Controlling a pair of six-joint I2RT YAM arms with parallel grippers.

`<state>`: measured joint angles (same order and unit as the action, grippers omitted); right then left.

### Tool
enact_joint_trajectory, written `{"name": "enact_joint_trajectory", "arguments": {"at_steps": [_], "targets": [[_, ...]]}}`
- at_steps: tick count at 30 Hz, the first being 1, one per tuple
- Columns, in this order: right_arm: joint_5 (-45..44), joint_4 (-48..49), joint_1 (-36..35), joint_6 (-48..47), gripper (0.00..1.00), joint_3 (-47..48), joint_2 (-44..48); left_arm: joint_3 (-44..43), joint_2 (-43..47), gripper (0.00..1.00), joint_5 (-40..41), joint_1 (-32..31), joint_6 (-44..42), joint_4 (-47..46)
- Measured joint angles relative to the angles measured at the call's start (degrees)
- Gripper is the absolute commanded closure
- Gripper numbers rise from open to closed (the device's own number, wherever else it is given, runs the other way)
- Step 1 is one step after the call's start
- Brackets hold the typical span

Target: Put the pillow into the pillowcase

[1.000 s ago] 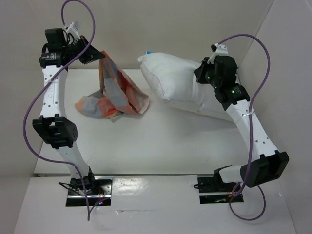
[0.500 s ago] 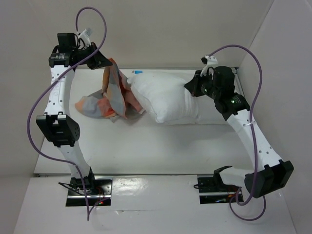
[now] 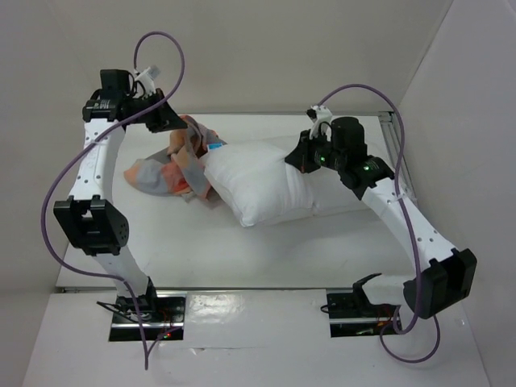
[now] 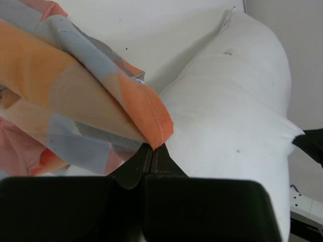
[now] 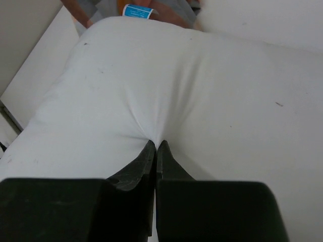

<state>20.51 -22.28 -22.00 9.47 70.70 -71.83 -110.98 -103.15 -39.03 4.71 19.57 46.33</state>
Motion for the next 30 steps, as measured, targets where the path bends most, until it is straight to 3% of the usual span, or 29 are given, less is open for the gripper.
{"name": "enact_joint_trajectory", "arguments": {"at_steps": [10, 30], "targets": [[-0.7, 3.2, -3.6, 0.0, 1.0, 1.2, -8.1, 3.3, 9.7, 1.0, 2.2, 1.7, -1.9, 1.3], [-13.7, 2.8, -25.0, -1.4, 1.0, 5.2, -10.7, 6.1, 12.0, 1.0, 3.2, 1.2, -3.0, 2.7]]}}
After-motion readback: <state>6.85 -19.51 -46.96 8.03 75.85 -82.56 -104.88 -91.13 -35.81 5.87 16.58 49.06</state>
